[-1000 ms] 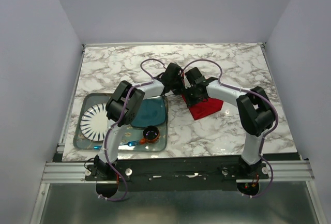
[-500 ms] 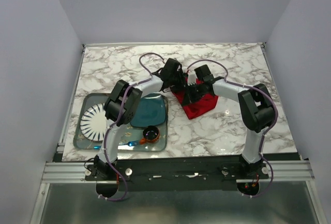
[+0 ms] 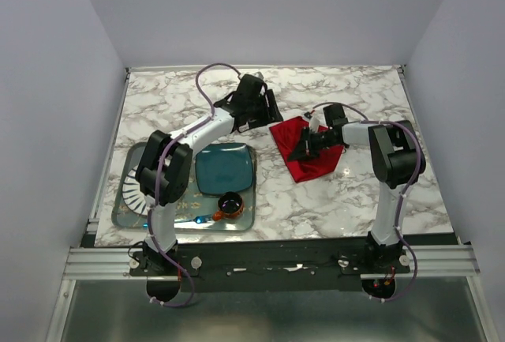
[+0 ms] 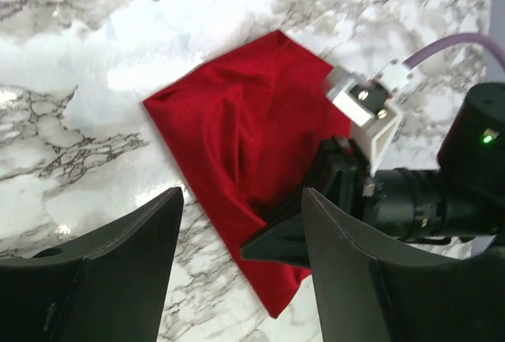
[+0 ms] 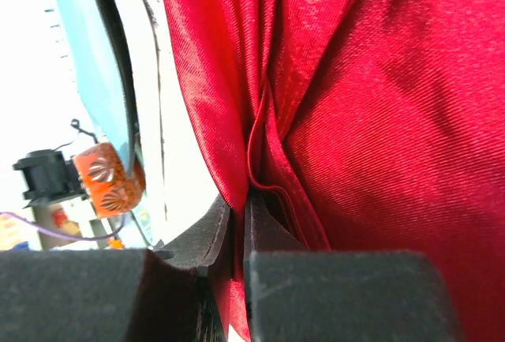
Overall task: Fold the napkin, place the utensils inside, and roll it up
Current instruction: Roll the napkin with the utensil
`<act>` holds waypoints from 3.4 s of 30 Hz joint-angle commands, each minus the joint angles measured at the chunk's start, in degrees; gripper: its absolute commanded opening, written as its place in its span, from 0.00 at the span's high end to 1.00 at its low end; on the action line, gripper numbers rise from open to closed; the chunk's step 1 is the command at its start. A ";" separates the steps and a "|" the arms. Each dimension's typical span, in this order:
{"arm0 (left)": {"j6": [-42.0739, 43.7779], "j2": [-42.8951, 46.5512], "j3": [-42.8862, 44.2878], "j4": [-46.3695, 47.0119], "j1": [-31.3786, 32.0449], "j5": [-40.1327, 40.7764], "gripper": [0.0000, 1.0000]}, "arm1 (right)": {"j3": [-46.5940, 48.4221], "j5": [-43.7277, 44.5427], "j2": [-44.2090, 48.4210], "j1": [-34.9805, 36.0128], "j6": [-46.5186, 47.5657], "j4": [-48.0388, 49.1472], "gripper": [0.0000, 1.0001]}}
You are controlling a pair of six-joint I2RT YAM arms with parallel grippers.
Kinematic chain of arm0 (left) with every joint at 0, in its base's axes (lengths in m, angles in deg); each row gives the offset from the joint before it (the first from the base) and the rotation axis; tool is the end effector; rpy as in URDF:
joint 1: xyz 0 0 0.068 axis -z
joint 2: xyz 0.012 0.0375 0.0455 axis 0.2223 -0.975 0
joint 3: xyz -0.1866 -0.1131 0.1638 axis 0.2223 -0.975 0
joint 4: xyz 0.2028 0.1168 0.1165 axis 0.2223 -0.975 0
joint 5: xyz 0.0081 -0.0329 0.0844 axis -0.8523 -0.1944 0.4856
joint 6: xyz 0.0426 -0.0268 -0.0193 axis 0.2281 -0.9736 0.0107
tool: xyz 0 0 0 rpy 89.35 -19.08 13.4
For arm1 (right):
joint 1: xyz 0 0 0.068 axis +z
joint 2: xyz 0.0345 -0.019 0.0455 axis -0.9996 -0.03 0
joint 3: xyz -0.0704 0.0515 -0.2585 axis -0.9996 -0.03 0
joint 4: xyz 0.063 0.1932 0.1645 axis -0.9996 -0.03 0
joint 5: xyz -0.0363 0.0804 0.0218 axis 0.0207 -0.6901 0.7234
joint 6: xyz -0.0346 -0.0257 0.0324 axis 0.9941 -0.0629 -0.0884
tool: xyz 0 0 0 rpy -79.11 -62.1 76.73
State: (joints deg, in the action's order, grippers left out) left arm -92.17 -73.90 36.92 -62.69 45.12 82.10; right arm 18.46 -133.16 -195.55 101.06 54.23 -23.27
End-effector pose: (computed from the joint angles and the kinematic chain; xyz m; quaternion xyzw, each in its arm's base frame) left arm 0.3816 -0.2463 0.2480 -0.0651 0.8978 -0.3113 0.3046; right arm 0.3671 0.1114 0.1067 -0.0659 0.8840 0.4538 0.0909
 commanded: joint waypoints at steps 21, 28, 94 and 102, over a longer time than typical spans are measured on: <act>-20.39 -10.89 -8.50 8.11 0.42 -5.21 0.24 | -4.17 -8.80 -6.32 -4.16 -6.01 5.96 0.97; -26.90 -9.57 -14.57 14.60 1.21 -2.21 0.30 | -5.22 -11.79 -6.85 -4.34 -9.26 10.62 0.98; -9.49 -20.91 2.29 5.05 3.06 -3.36 1.00 | 5.85 9.46 -3.16 -4.08 5.85 -14.77 0.72; -9.40 -20.39 3.19 -3.68 2.97 -0.79 1.00 | 10.41 23.60 3.67 -0.57 11.55 -24.61 0.52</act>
State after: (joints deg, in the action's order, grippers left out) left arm -102.36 -92.30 42.12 -55.15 48.59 76.28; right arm 26.46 -128.03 -196.10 97.87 59.00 -39.71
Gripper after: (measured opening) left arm 0.009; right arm 0.427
